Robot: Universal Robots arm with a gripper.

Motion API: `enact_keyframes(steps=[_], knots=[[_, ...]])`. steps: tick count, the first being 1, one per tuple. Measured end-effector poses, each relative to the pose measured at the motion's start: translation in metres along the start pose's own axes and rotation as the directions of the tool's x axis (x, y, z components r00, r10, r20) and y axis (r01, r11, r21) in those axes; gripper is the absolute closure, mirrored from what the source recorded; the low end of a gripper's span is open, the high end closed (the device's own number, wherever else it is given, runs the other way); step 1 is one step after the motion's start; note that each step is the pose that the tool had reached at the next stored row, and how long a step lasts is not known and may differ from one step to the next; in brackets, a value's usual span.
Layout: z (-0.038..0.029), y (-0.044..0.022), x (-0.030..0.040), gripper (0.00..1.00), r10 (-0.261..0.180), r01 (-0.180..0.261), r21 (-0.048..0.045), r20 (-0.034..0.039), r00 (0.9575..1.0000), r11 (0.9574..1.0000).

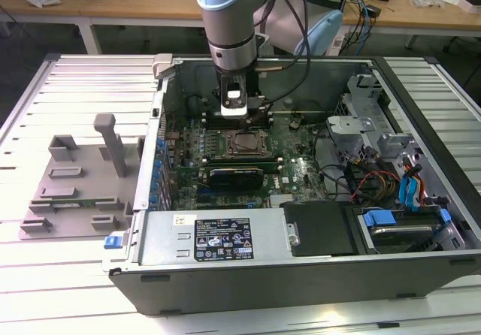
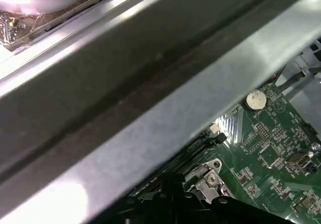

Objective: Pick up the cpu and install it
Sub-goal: 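Install the first cpu locking lever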

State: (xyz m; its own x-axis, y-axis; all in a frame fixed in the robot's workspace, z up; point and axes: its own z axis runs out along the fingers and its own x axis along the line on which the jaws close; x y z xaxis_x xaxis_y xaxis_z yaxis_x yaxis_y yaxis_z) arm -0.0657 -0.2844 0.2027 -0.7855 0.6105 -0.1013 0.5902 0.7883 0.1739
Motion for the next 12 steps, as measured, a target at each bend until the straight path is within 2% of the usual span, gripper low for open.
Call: enact_keyframes(steps=[5,12], knots=[[0.0036,0.0010,-0.0018,0.89,0.007,-0.007,0.0028,-0.0012,1.0000,1.0000],[0.0050,0.0023,-0.0037,0.89,0.016,-0.016,0.0038,0.0006,0.9999,0.9999]])
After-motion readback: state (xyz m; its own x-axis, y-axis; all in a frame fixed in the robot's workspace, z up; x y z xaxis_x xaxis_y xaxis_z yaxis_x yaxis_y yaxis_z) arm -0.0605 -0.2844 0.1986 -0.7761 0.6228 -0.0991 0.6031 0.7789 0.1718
